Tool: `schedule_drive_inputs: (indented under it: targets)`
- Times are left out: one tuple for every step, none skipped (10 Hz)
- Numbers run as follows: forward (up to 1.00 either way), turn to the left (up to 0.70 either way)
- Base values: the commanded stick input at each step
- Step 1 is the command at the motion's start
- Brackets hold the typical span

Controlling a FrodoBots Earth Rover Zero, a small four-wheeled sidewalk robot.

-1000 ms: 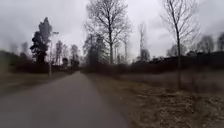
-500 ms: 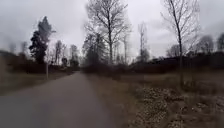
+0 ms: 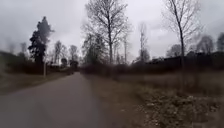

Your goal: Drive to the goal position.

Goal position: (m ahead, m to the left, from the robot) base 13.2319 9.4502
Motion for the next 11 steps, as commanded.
schedule_drive_inputs:
  targets:
    - [0.70,0.00]
    - [0.70,0.00]
    - [0.70,0.00]
    - [0.70,0.00]
    - [0.70,0.00]
    - [0.70,0.00]
    - [0.70,0.00]
    - [0.70,0.00]
    - [0.70,0.00]
    - [0.70,0.00]
    - [0.70,0.00]
